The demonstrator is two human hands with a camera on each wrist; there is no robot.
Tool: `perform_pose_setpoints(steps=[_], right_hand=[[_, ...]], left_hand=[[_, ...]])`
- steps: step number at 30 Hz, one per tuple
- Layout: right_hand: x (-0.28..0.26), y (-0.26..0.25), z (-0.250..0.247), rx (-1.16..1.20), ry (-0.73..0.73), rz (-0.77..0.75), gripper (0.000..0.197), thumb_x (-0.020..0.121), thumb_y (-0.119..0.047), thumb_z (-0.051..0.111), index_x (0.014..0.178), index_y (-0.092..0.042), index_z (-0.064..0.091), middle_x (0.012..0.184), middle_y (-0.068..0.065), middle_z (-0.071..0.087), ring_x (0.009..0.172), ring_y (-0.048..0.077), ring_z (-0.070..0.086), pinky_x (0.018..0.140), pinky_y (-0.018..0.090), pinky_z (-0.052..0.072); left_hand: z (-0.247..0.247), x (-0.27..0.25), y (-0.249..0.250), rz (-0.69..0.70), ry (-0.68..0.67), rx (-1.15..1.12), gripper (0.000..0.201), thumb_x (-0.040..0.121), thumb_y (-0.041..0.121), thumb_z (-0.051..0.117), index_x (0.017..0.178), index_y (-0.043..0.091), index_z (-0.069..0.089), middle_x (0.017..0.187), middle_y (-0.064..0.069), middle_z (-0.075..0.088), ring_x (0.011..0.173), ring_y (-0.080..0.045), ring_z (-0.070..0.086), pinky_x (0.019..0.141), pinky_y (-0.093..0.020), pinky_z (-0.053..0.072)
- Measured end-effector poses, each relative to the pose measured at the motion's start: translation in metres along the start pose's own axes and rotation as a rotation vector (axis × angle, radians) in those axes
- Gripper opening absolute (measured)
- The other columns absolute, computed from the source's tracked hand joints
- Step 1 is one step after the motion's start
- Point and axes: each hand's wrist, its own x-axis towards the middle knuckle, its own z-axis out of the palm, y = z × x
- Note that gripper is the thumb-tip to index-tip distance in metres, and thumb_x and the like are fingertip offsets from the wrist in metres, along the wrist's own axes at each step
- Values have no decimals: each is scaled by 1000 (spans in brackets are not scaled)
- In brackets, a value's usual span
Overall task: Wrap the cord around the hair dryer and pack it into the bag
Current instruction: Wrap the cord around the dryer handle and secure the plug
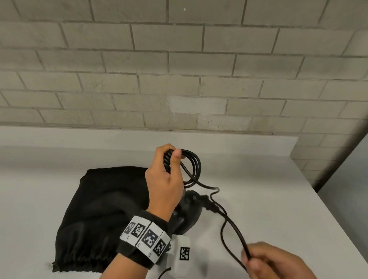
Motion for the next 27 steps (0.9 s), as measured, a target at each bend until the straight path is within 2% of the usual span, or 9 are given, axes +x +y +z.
perform_pose_setpoints(steps=[4,7,9,12,16,18,20,22,27], right_hand=[[-12,22,-21,-248,-26,53,59,72,-81,54,86,-26,71,62,8,59,54,11,49,58,17,37],[-8,33,-24,-352,-65,161,36,77,-69,60,84,-35,71,66,3,64,58,5,54,62,16,41],[2,39,-23,-444,-38,245,23,75,-64,64,85,-43,68,76,-8,67,59,0,54,60,16,42],[27,38,-22,-605,150,119,46,67,-80,53,103,-52,58,109,-27,53,89,0,56,64,7,41],[65,2,1,-636,154,-57,65,79,-64,60,135,-44,34,133,-34,34,126,-13,30,100,11,28],[80,-13,11,-628,51,-58,67,83,-60,61,137,-41,28,126,-28,46,119,-16,36,95,6,30],[88,-27,16,-610,-3,-107,39,88,-50,61,119,-37,42,86,-18,62,85,-8,56,71,6,40],[93,-42,12,-668,26,-219,16,92,-45,58,96,-31,52,56,-11,50,58,5,52,54,13,37],[108,-72,-4,-870,85,-516,19,96,-39,54,89,-25,65,66,-13,48,61,5,45,56,22,42]], left_hand=[[-3,4,-7,-44,-3,-13,21,98,37,48,100,19,58,79,1,68,56,-7,52,56,-16,42],[-1,0,-3,-21,-38,-30,20,100,38,49,99,20,58,76,2,66,56,-6,52,54,-15,41],[1,-5,1,0,-63,-44,19,99,37,48,98,20,58,73,0,64,55,-9,50,51,-17,40],[4,-12,5,9,-104,-59,19,98,37,49,98,20,58,77,1,63,54,-12,49,50,-19,39],[6,-19,8,35,-123,-64,30,98,43,47,99,16,60,79,2,60,55,-10,49,52,-16,39],[7,-20,8,46,-121,-55,26,99,40,48,99,17,60,80,3,60,56,-11,52,51,-17,40],[8,-19,8,52,-107,-39,23,98,40,48,100,20,59,81,3,61,59,-14,55,53,-24,44],[7,-18,8,54,-87,-31,27,98,47,46,102,24,59,85,4,62,64,-16,59,57,-29,47],[3,-16,5,62,-77,-17,35,97,56,42,106,27,59,88,5,63,67,-17,61,60,-31,49]])
